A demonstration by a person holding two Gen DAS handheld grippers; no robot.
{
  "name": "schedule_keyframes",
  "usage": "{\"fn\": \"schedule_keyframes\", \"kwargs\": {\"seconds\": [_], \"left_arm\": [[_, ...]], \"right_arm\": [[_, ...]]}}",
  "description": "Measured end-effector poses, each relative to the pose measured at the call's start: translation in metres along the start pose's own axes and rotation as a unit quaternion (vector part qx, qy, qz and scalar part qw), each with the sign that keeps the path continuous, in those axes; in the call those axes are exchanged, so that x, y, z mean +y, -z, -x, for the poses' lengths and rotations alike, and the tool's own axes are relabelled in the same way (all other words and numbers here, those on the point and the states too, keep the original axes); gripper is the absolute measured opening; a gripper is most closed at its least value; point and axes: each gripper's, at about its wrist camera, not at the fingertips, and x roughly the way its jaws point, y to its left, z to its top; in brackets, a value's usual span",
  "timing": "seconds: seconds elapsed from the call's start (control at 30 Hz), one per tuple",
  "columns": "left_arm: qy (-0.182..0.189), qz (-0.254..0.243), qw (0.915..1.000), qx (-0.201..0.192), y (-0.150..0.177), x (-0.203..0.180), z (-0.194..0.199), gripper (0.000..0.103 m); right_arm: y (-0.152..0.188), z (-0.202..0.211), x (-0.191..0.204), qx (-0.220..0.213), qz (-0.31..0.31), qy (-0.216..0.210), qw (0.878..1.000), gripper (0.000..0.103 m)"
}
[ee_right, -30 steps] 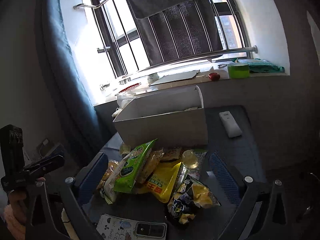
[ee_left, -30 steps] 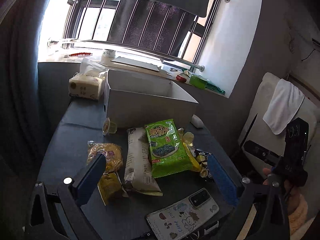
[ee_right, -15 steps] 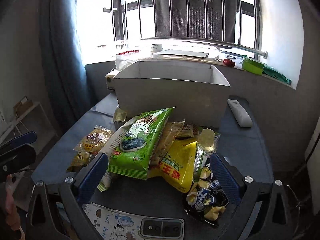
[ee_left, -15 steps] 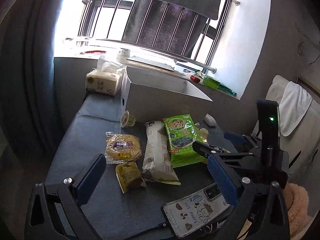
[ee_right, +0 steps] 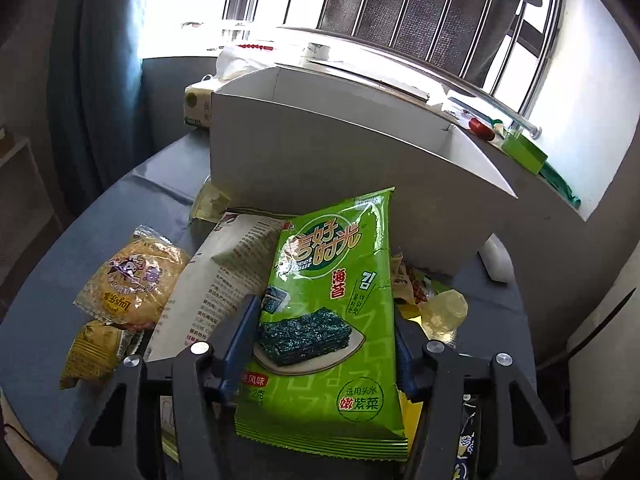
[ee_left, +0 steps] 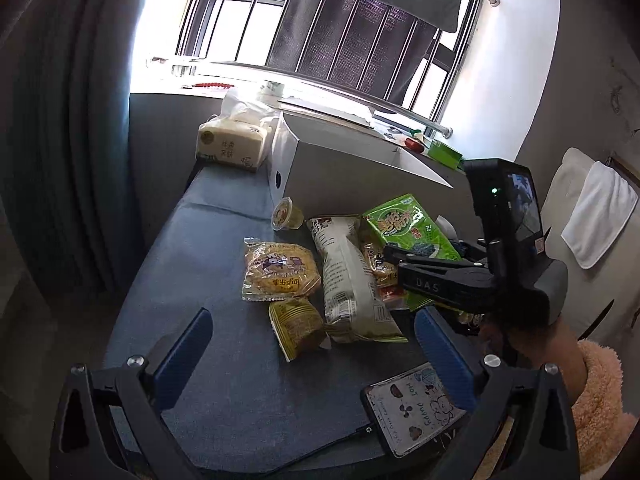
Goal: Organize snacks
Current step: 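Grasp the green seaweed pack with the right gripper and drop it into the box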
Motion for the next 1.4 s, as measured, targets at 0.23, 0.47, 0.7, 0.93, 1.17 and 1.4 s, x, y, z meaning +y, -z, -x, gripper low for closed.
{"fn": "schedule_keyframes", "kwargs": {"seconds": [0.23,0.47,0.7,0.93,1.17,1.4], "left_arm": [[-0.026,-0.025,0.9984,0.043,0.003,0.000,-0.032,0.103],[-0.070,-0.052,0.9912,0.100,0.007,-0.008,-0.078,0.103],[-0.055,-0.049,0.9886,0.131,0.011,0.000,-0.098,0.050],[-0.016,-0.037,0.9930,0.111,0.014,0.009,-0.076,0.037],[0.026,-0.054,0.9976,0.036,-0.024,-0.006,-0.028,0.036],[0.056,-0.104,0.9925,-0.030,-0.115,-0.036,-0.043,0.036]], "right_arm": [[0.008,0.060,-0.044,-0.070,-0.074,-0.091,0.991,0.062],[0.032,0.098,-0.083,-0.093,-0.133,-0.142,0.976,0.063],[0.053,0.103,-0.098,-0.092,-0.150,-0.156,0.972,0.063],[0.062,0.094,-0.101,-0.082,-0.158,-0.180,0.967,0.063],[0.053,0.085,-0.118,-0.090,-0.192,-0.214,0.953,0.063],[-0.014,0.055,-0.145,-0.101,-0.197,-0.211,0.952,0.063]]}}
